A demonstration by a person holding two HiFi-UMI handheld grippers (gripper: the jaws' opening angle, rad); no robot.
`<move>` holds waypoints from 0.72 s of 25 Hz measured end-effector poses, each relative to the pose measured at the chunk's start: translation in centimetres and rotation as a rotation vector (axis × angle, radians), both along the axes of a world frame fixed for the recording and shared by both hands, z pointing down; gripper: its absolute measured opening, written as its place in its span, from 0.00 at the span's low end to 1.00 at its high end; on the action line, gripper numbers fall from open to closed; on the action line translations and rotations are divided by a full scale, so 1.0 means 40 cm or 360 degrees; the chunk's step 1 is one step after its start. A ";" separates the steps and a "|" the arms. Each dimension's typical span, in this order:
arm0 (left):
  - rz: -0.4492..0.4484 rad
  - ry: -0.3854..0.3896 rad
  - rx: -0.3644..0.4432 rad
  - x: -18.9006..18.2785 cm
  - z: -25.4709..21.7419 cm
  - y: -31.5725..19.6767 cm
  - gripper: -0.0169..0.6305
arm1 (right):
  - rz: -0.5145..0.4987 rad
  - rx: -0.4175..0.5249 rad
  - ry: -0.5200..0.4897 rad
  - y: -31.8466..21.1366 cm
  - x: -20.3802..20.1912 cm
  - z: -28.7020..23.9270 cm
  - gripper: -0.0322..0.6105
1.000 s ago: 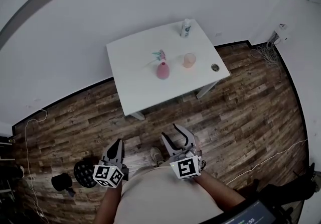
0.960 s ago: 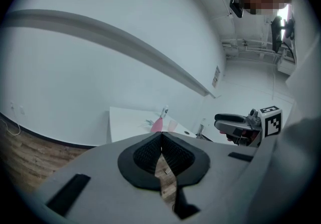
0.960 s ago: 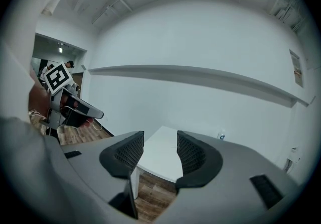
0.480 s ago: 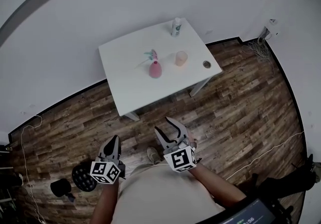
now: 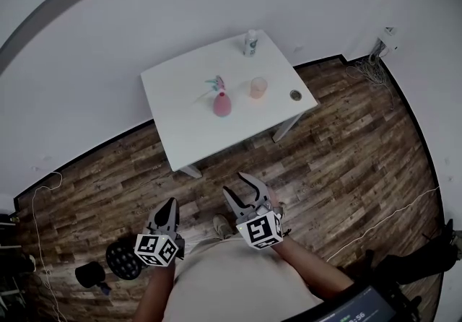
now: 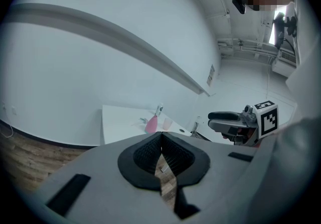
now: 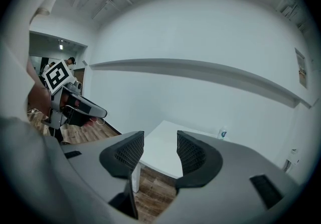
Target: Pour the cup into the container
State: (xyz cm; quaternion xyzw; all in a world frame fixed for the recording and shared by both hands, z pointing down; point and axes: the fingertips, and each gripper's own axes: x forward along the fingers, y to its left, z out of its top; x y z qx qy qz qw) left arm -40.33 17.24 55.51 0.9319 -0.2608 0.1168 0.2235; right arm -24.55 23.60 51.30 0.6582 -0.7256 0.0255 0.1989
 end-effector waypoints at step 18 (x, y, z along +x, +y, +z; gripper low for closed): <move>0.0019 -0.0011 -0.0021 -0.054 0.018 0.034 0.05 | 0.0051 -0.0074 -0.0022 0.036 -0.034 0.038 0.34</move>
